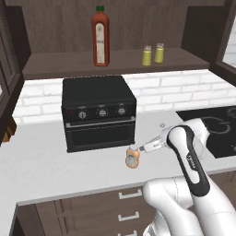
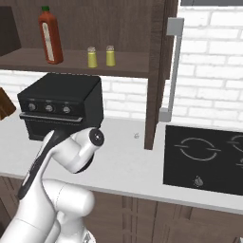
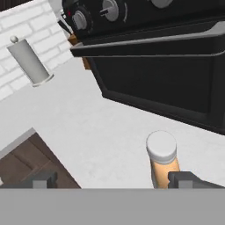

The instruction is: Put the shaker and condiment bottle from the counter next to their counterparts in the cabinet.

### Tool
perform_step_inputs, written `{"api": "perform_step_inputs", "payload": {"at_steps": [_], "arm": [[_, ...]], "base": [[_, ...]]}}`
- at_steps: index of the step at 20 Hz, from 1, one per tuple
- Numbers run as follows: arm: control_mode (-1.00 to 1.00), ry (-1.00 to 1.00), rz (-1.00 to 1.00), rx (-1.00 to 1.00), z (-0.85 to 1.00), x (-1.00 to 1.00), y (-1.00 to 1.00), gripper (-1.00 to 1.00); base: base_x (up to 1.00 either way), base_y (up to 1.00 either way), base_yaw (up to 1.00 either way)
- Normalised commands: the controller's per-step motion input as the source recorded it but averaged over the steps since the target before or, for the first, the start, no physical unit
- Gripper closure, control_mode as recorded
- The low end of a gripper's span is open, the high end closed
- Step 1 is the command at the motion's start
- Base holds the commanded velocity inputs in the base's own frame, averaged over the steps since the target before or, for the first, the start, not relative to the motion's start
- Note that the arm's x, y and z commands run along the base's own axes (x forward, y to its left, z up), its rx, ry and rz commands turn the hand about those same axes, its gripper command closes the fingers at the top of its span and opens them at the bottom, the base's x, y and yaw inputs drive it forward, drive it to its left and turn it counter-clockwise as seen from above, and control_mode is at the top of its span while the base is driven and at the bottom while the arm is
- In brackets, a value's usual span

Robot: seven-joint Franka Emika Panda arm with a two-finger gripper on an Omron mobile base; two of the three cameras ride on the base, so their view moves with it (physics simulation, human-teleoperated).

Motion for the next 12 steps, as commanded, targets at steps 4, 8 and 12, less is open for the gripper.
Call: {"api": "perform_step_inputs", "payload": {"at_steps": [4,8,12], "arm": [[-1.0,0.0,-0.09,0.0,-0.54,0.0,0.23,-1.0],[-1.0,0.0,-0.08,0.0,-0.66,0.0,0.13,-1.0],[-1.0,0.0,-0.05,0.0,-0.71,0.0,0.0,-1.0]], "base": [[0.0,0.0,0.0],[0.0,0.0,0.0],[0.0,0.0,0.0]]}}
